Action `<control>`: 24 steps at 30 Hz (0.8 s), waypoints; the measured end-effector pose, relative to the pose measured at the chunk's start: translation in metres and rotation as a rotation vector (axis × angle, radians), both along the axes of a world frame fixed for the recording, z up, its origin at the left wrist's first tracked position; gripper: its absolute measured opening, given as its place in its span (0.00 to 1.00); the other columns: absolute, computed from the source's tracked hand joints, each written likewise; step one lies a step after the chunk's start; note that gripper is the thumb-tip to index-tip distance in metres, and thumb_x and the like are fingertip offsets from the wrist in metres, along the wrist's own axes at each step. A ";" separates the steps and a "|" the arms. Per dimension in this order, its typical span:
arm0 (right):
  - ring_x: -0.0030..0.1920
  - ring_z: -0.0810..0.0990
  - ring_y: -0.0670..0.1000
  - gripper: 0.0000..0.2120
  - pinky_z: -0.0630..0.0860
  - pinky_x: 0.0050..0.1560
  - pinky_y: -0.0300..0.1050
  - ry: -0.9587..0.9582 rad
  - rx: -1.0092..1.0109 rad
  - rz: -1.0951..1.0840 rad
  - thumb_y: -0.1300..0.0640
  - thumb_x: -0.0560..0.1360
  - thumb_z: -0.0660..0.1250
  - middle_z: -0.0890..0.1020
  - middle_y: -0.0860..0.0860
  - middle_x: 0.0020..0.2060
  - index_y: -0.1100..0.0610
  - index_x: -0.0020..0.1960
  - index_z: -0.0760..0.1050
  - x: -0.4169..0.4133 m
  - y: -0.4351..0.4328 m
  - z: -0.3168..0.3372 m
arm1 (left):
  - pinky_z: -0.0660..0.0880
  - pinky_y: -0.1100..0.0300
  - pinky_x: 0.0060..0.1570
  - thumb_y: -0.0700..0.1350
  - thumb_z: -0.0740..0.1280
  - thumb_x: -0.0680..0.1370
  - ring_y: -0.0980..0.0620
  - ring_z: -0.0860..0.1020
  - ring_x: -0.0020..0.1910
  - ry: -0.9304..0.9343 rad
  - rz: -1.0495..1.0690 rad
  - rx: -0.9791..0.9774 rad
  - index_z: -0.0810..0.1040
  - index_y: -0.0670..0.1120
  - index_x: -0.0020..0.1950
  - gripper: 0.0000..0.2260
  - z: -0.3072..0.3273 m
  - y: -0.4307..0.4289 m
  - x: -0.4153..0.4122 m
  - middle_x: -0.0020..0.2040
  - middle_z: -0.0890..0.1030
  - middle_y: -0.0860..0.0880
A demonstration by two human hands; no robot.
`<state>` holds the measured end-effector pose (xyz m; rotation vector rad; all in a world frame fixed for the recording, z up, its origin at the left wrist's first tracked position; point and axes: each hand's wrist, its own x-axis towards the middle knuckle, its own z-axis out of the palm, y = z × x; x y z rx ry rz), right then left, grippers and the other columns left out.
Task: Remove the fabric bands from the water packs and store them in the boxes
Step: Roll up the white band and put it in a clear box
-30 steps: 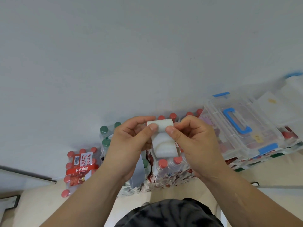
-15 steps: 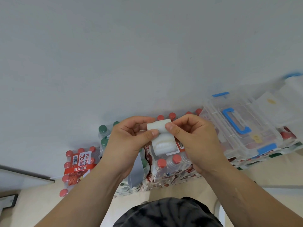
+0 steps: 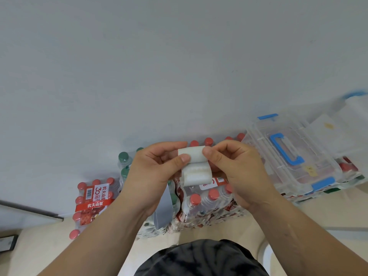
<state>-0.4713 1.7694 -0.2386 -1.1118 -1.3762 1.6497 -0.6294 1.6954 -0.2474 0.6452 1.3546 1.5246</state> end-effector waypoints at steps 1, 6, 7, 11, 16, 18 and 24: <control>0.38 0.84 0.56 0.13 0.82 0.37 0.49 -0.020 0.006 0.000 0.49 0.63 0.77 0.85 0.56 0.35 0.58 0.36 0.81 -0.001 0.001 -0.001 | 0.81 0.42 0.51 0.40 0.75 0.66 0.43 0.84 0.45 0.006 -0.010 0.009 0.87 0.46 0.48 0.12 -0.001 0.000 0.000 0.46 0.86 0.41; 0.35 0.81 0.49 0.10 0.80 0.38 0.46 -0.114 0.132 0.001 0.61 0.72 0.76 0.83 0.49 0.31 0.59 0.34 0.79 -0.002 0.002 -0.007 | 0.83 0.50 0.45 0.39 0.75 0.65 0.44 0.85 0.46 -0.017 -0.027 0.033 0.87 0.47 0.48 0.13 -0.003 -0.001 -0.002 0.46 0.87 0.41; 0.35 0.82 0.48 0.09 0.80 0.38 0.46 -0.109 0.138 -0.001 0.62 0.72 0.76 0.83 0.49 0.32 0.60 0.35 0.80 -0.002 0.001 -0.007 | 0.83 0.48 0.46 0.41 0.75 0.65 0.42 0.85 0.47 -0.025 -0.025 0.026 0.86 0.47 0.50 0.13 -0.003 -0.001 -0.002 0.47 0.87 0.41; 0.39 0.83 0.50 0.06 0.82 0.45 0.52 -0.116 0.174 -0.048 0.63 0.72 0.77 0.85 0.54 0.36 0.63 0.38 0.81 -0.005 0.001 -0.009 | 0.83 0.48 0.42 0.48 0.72 0.68 0.38 0.85 0.45 -0.062 -0.001 -0.030 0.85 0.47 0.53 0.14 -0.003 -0.001 0.000 0.46 0.87 0.44; 0.42 0.85 0.51 0.03 0.84 0.50 0.52 -0.092 0.114 -0.084 0.64 0.72 0.76 0.87 0.52 0.39 0.59 0.40 0.84 -0.008 -0.006 -0.008 | 0.82 0.55 0.37 0.40 0.75 0.63 0.47 0.84 0.38 -0.069 0.016 0.002 0.84 0.44 0.43 0.09 0.000 0.001 -0.002 0.39 0.85 0.45; 0.46 0.87 0.54 0.04 0.85 0.52 0.50 -0.031 0.061 -0.111 0.65 0.72 0.76 0.88 0.54 0.42 0.57 0.42 0.85 -0.011 -0.006 -0.005 | 0.82 0.57 0.38 0.39 0.76 0.62 0.48 0.83 0.39 -0.064 0.022 0.029 0.83 0.44 0.39 0.08 -0.001 0.002 -0.001 0.37 0.84 0.45; 0.42 0.87 0.53 0.11 0.84 0.42 0.44 -0.037 0.063 -0.055 0.67 0.70 0.77 0.88 0.50 0.43 0.52 0.46 0.84 -0.014 -0.007 -0.002 | 0.82 0.46 0.48 0.39 0.76 0.63 0.44 0.83 0.43 -0.087 0.134 0.060 0.83 0.45 0.39 0.07 -0.003 0.001 0.003 0.39 0.85 0.47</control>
